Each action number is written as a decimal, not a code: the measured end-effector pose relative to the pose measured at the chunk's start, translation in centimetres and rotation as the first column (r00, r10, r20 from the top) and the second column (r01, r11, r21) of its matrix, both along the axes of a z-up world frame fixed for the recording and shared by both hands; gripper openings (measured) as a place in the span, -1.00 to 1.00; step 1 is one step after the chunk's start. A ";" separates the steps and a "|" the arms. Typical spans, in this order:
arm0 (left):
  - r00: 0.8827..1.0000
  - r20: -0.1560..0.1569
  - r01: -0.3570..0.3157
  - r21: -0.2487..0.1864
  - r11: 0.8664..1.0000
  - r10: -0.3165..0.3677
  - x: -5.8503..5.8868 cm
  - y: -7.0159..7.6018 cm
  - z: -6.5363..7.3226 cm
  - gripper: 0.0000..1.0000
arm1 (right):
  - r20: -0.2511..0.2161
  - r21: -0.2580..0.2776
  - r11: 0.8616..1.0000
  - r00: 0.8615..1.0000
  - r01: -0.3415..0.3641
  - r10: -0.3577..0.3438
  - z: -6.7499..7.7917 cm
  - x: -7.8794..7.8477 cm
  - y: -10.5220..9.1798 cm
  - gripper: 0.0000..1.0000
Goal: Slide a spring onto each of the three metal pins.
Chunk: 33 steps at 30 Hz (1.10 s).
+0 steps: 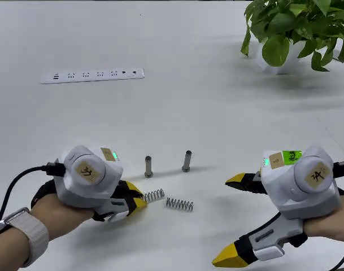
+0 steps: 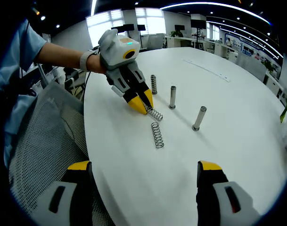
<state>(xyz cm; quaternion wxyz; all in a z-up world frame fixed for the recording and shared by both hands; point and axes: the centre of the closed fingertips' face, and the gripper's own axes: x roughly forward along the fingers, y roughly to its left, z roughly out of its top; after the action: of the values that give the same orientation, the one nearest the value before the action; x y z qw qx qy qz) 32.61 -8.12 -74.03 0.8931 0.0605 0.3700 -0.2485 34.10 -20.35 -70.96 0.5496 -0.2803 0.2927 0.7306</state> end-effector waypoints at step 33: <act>0.986 0.162 0.008 -0.206 0.979 0.027 -5.3 -4.6 4.5 -0.81 | -0.050 0.094 0.989 0.991 -0.118 0.123 2.9 -3.5 4.7 0.32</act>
<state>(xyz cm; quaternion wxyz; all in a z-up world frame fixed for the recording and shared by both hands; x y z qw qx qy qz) 27.28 -12.69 -69.53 0.9232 -0.0138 0.2678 -0.2753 30.55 -15.69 -68.01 0.5081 -0.2517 0.2568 0.7826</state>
